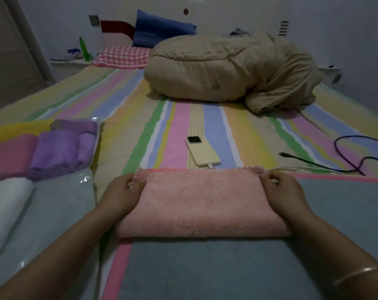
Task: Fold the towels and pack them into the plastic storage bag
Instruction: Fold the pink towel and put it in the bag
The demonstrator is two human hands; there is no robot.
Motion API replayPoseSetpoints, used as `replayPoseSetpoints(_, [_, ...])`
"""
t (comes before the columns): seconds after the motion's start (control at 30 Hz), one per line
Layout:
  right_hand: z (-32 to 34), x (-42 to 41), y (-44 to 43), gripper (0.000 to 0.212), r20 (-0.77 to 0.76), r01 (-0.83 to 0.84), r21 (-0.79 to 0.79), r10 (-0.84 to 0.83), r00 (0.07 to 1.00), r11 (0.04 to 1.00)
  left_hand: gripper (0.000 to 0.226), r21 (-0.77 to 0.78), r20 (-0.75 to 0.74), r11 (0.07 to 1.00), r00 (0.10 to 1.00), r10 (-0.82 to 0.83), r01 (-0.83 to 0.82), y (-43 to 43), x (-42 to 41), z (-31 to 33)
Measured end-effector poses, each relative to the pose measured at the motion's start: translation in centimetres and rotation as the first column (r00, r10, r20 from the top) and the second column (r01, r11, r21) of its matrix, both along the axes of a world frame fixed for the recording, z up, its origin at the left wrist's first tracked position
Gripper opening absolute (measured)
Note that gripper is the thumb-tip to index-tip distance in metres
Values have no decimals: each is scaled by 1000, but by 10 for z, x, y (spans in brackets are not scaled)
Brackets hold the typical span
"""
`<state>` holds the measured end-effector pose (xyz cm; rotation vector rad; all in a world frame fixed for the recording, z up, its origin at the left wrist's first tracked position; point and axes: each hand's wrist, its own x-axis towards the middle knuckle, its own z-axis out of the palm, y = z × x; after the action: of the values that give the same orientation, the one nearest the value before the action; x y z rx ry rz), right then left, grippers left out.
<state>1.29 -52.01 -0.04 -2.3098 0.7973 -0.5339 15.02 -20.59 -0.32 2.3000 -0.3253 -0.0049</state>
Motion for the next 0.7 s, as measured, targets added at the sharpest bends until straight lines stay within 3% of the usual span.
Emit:
replayPoseSetpoints(0.07, [0,0,2,33,-16,12,-7,-12,1000,1000,50,74,67,997,998,-8,3,-1,5,-3])
replayPoseSetpoints(0.17, [3,-3,7,32,-69,70,-62,-74,995,996,38,175,126,985,992,-16,-7,-1,10,-11])
replayPoseSetpoints(0.27, [12,-16,14,40,-290,142,-216,-203,935,966,25,280,219,955,975,36,-98,1,6,-7])
replayPoseSetpoints(0.33, [18,-29,15,55,-422,147,-189,-215,881,971,28,308,396,939,918,21,-154,-1,-3,2])
replayPoseSetpoints(0.43, [27,-47,20,70,-460,130,24,-104,882,991,41,272,538,962,825,-172,23,-21,-28,15])
replayPoseSetpoints(0.53, [35,-62,38,66,-379,154,204,-67,923,967,55,407,381,870,815,-438,277,-49,-59,16])
replayPoseSetpoints(0.6, [37,-70,48,60,-217,192,367,-117,969,910,71,521,274,791,815,-510,320,-62,-69,5])
replayPoseSetpoints(0.63, [37,-72,53,52,-88,188,515,-167,982,836,78,557,261,771,816,-515,308,-66,-71,-2])
replayPoseSetpoints(0.7, [34,-70,70,29,126,47,845,-284,950,533,83,594,266,758,825,-499,268,-71,-73,-12])
